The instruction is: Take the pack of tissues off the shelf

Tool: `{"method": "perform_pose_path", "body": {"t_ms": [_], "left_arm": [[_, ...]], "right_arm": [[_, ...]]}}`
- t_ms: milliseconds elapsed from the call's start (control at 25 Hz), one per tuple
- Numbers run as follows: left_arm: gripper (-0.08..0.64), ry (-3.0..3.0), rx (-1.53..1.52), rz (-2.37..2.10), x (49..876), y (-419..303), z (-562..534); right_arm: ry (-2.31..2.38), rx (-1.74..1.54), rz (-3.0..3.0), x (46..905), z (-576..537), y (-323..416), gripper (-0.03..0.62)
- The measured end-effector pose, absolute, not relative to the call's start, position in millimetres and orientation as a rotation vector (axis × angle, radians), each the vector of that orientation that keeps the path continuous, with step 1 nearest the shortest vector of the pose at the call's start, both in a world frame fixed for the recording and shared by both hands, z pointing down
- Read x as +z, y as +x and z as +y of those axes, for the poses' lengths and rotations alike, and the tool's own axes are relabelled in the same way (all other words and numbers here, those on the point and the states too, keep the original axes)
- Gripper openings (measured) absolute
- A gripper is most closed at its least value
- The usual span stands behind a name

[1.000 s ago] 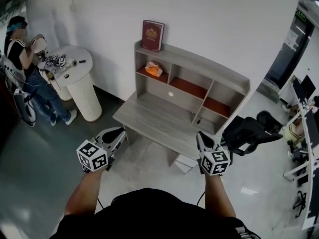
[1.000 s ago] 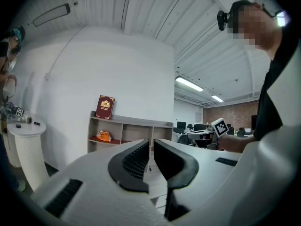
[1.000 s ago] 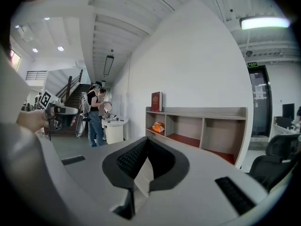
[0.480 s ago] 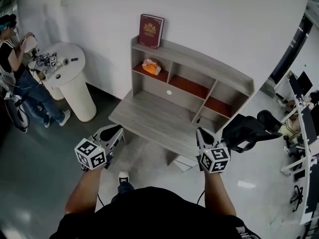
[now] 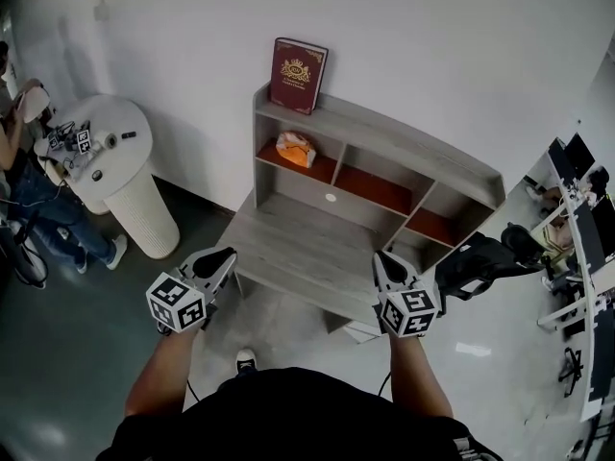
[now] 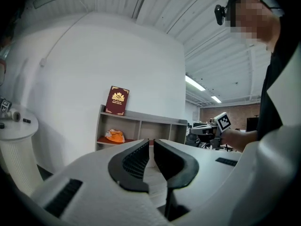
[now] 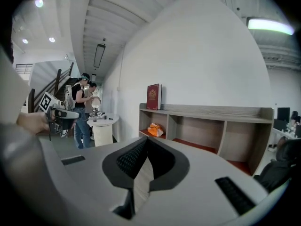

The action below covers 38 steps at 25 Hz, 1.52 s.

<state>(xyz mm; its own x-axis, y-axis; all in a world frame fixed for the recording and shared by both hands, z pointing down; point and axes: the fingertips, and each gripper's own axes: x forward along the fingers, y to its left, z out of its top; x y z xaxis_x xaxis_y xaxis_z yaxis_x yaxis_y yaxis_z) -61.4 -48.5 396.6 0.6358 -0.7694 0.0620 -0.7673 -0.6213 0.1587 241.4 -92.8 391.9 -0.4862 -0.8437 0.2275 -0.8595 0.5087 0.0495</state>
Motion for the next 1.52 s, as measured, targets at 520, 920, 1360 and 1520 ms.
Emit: {"method": "perform_pose_path", "body": {"t_ms": [520,920,1360,1520], "left_arm": [[0.044,2.779,-0.004,-1.145,382.6,-121.1,-145.4],[0.044,2.804,0.041,-1.072,392.4,-154.6,-178.7],[0.044,2.824,0.034,-1.003,399.5,-172.3,-202.2],[0.044,2.814,0.015,-1.010,401.9,-178.2,-209.1]], "right_arm": [[1.554,0.073,-2.449,368.8,-161.2,171.4,0.008],[1.597,0.089,-2.390,370.2,-182.0,135.6,0.009],[1.666,0.109,-2.348,377.1,-201.2,119.9,0.009],[1.659,0.107,-2.340,379.9,-209.4,114.1,0.009]]}}
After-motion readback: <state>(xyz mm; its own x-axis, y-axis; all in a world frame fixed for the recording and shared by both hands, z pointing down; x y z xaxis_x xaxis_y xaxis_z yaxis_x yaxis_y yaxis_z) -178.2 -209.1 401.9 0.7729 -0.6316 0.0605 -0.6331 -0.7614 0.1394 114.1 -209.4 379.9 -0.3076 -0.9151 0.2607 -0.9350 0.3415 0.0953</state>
